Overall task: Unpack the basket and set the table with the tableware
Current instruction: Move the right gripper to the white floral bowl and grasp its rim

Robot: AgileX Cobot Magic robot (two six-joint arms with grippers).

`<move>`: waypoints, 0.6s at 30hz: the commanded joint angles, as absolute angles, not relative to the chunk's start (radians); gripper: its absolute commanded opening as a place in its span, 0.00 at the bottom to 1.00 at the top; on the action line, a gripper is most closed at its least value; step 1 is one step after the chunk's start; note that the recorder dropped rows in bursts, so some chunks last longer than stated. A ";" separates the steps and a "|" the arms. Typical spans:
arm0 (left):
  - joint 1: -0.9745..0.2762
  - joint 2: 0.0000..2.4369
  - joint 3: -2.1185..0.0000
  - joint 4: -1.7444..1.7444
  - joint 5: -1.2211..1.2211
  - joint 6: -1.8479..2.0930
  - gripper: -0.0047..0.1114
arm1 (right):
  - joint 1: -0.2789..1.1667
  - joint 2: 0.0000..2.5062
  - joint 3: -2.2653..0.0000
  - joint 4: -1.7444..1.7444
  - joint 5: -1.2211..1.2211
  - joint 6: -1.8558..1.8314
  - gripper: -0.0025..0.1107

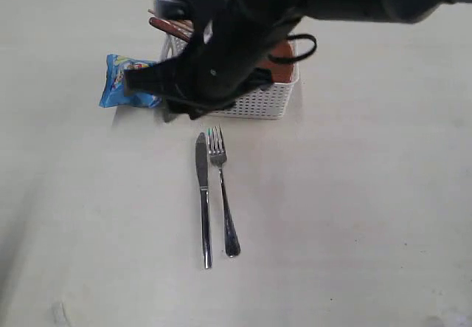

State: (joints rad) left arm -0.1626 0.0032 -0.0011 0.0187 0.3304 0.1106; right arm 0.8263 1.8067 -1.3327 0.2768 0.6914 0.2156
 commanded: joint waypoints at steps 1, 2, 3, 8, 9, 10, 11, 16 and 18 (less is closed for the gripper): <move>-0.169 0.000 0.000 0.014 0.324 0.108 0.04 | 0.893 1.804 -1.474 0.180 0.692 0.191 0.39; -0.169 0.000 0.000 0.014 0.324 0.108 0.04 | 0.898 1.821 -1.516 0.146 0.705 0.232 0.45; -0.169 0.000 0.000 0.014 0.324 0.108 0.04 | 0.898 1.841 -1.553 0.118 0.726 0.267 0.50; -0.169 0.000 0.000 0.014 0.324 0.108 0.04 | 0.870 1.926 -1.795 -0.168 1.029 0.433 0.55; -0.169 0.000 0.000 0.014 0.324 0.108 0.04 | 0.858 1.932 -1.832 -0.203 1.097 0.433 0.55; -0.169 0.000 0.000 0.014 0.324 0.108 0.04 | 0.845 1.935 -1.859 -0.225 1.149 0.433 0.55; -0.169 0.000 0.000 0.014 0.324 0.108 0.04 | 0.821 1.935 -1.886 -0.238 1.207 0.428 0.55; -0.169 0.000 0.000 0.014 0.324 0.108 0.04 | 0.660 1.932 -1.927 -0.122 1.221 0.334 0.55; -0.169 0.000 0.000 0.014 0.324 0.108 0.04 | 0.594 1.935 -1.927 -0.034 1.221 0.279 0.55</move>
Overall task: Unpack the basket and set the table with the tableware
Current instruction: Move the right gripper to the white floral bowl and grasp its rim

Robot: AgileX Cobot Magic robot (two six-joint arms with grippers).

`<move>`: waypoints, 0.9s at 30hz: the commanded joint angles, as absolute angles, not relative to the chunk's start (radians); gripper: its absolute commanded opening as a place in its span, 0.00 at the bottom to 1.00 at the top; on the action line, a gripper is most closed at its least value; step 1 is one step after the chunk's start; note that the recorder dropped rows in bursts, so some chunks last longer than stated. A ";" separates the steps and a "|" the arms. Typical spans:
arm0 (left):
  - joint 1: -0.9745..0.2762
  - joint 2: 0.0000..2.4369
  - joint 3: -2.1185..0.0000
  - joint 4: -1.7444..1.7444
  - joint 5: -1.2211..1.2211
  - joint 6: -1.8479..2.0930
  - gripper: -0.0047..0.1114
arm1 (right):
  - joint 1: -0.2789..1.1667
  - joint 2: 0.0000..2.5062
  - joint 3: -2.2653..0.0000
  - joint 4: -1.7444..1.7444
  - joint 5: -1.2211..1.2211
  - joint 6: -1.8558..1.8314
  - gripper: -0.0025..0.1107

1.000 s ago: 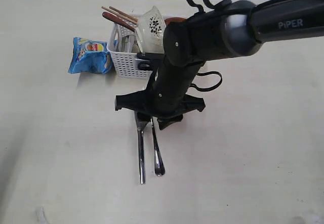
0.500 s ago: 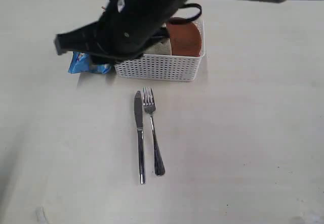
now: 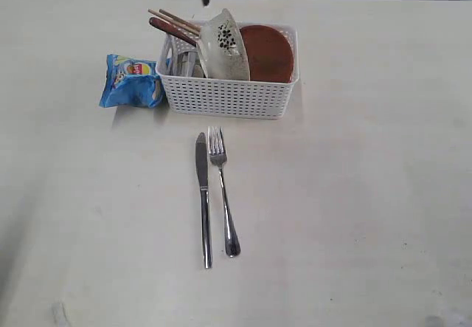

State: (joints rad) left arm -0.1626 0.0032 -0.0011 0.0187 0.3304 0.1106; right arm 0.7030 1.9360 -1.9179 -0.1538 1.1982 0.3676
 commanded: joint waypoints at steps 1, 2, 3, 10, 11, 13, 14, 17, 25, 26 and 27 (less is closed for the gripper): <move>-0.169 0.000 0.000 0.014 0.324 0.108 0.04 | 0.570 1.937 -1.927 0.000 1.221 0.262 0.55; -0.169 0.000 0.000 0.014 0.324 0.108 0.04 | 0.544 1.937 -1.927 0.023 1.221 0.243 0.55; -0.169 0.000 0.000 0.014 0.324 0.108 0.04 | 0.521 1.939 -1.927 0.035 1.221 0.231 0.55; -0.169 0.000 0.000 0.014 0.324 0.108 0.04 | 0.468 1.939 -1.891 0.353 1.204 0.034 0.55; -0.169 0.000 0.000 0.014 0.324 0.108 0.04 | 0.468 1.948 -1.883 0.338 1.181 0.037 0.55; -0.169 0.000 0.000 0.014 0.324 0.108 0.04 | 0.466 1.973 -1.881 0.327 1.175 0.039 0.55; -0.169 0.000 0.000 0.014 0.324 0.108 0.04 | 0.462 1.994 -1.881 0.340 1.175 0.036 0.55; -0.169 0.000 0.000 0.014 0.324 0.108 0.04 | 0.456 2.045 -1.881 0.432 1.167 -0.034 0.55; -0.169 0.000 0.000 0.014 0.324 0.108 0.04 | 0.456 2.109 -1.881 0.443 1.073 -0.032 0.55; -0.169 0.000 0.000 0.014 0.324 0.108 0.04 | 0.456 2.111 -1.881 0.443 1.064 -0.044 0.55; -0.169 0.000 0.000 0.014 0.324 0.108 0.04 | 0.456 2.113 -1.881 0.445 1.060 -0.059 0.54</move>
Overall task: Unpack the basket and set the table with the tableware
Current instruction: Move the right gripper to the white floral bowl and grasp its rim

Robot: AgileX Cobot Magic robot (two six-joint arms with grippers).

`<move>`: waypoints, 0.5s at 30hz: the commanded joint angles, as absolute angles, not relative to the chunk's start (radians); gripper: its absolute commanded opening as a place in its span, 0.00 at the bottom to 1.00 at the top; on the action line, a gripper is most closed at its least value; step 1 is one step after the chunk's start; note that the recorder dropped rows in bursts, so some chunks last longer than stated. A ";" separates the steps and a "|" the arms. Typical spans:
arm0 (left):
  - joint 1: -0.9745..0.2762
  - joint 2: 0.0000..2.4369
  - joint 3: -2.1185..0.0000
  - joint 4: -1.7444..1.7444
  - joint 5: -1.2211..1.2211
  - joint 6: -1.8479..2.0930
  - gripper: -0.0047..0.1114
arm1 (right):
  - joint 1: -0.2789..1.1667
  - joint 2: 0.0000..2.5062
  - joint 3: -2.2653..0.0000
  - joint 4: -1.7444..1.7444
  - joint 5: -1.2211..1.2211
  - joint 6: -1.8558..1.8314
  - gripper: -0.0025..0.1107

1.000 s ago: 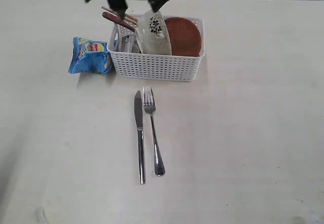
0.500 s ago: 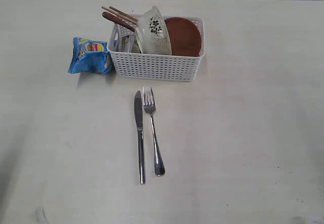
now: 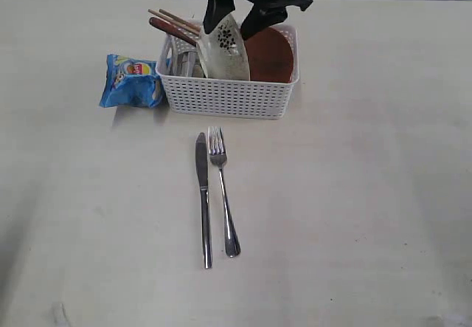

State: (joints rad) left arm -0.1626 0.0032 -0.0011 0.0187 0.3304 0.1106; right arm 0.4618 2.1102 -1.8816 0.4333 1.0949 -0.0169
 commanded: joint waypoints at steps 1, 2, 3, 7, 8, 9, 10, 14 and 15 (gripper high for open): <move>-0.169 0.000 0.000 0.014 0.324 0.108 0.04 | 0.456 2.117 -1.881 0.445 1.052 -0.078 0.52; -0.169 0.000 0.000 0.014 0.324 0.108 0.04 | 0.456 2.120 -1.881 0.445 1.045 -0.098 0.49; -0.169 0.000 0.000 0.014 0.324 0.108 0.04 | 0.456 2.124 -1.881 0.445 1.044 -0.106 0.44; -0.169 0.000 0.000 0.014 0.324 0.108 0.04 | 0.456 2.153 -1.881 0.447 1.056 -0.107 0.28; -0.169 0.000 0.000 0.014 0.324 0.108 0.04 | 0.456 2.160 -1.881 0.449 1.062 -0.107 0.27; -0.169 0.000 0.000 0.014 0.324 0.108 0.04 | 0.456 2.170 -1.881 0.458 1.064 -0.107 0.28; -0.169 0.000 0.000 0.014 0.324 0.108 0.04 | 0.456 2.177 -1.881 0.467 1.066 -0.107 0.29; -0.169 0.000 0.000 0.014 0.324 0.105 0.04 | 0.456 2.183 -1.881 0.481 1.064 -0.117 0.33; -0.169 0.000 0.000 0.014 0.324 0.105 0.04 | 0.456 2.183 -1.881 0.481 1.064 -0.117 0.31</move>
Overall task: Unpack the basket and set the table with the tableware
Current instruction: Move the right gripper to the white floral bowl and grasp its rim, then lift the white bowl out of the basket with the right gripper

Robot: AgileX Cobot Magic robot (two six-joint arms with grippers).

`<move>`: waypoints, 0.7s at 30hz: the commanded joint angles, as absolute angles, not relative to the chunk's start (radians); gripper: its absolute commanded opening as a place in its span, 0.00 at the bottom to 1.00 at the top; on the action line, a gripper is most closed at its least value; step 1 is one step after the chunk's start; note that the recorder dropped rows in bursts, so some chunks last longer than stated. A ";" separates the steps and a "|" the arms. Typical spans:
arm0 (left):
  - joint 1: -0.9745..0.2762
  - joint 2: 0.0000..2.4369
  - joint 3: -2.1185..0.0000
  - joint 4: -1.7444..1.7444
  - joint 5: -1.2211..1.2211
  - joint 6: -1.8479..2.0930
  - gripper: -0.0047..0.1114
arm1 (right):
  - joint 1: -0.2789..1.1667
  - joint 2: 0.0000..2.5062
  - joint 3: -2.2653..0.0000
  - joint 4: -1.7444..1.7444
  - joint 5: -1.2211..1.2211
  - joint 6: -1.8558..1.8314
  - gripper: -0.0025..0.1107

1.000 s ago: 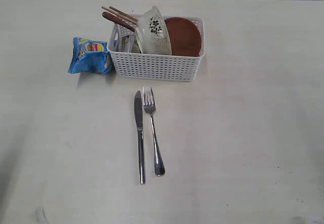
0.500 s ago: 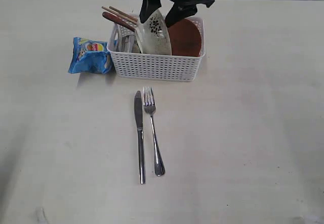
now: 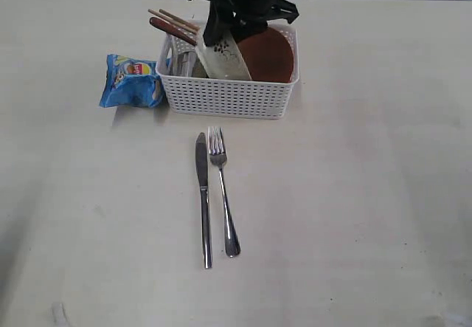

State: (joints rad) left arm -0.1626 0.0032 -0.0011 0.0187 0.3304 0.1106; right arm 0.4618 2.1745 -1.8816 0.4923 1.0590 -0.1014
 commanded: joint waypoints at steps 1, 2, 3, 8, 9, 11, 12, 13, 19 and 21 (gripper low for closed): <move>-0.169 0.000 0.000 0.014 0.324 0.108 0.04 | 0.456 2.183 -1.881 0.483 1.066 -0.117 0.27; -0.169 0.000 0.000 0.014 0.324 0.108 0.04 | 0.456 2.183 -1.883 0.483 1.075 -0.117 0.20; -0.169 0.000 0.000 0.014 0.324 0.108 0.04 | 0.456 2.183 -1.883 0.483 1.082 -0.121 0.13; -0.169 0.000 0.000 0.014 0.324 0.108 0.04 | 0.456 2.175 -1.883 0.516 1.107 -0.154 0.02; -0.169 0.000 0.000 0.014 0.324 0.108 0.04 | 0.456 2.170 -1.883 0.528 1.111 -0.158 0.02; -0.169 0.000 0.000 0.014 0.324 0.108 0.04 | 0.456 2.154 -1.883 0.537 1.116 -0.158 0.02; -0.169 0.000 0.000 0.014 0.324 0.108 0.04 | 0.456 2.142 -1.883 0.537 1.116 -0.158 0.02; -0.169 0.000 0.000 0.014 0.324 0.108 0.04 | 0.456 2.126 -1.883 0.537 1.116 -0.166 0.02; -0.169 0.000 0.000 0.014 0.324 0.108 0.04 | 0.456 2.024 -1.883 0.513 1.154 -0.190 0.02; -0.169 0.000 0.000 0.014 0.324 0.108 0.04 | 0.456 1.984 -1.883 0.497 1.180 -0.192 0.02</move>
State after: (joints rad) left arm -0.1626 0.0032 -0.0011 0.0187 0.3304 0.1106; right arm 0.4618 2.0451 -1.8816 0.5152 1.1456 -0.1763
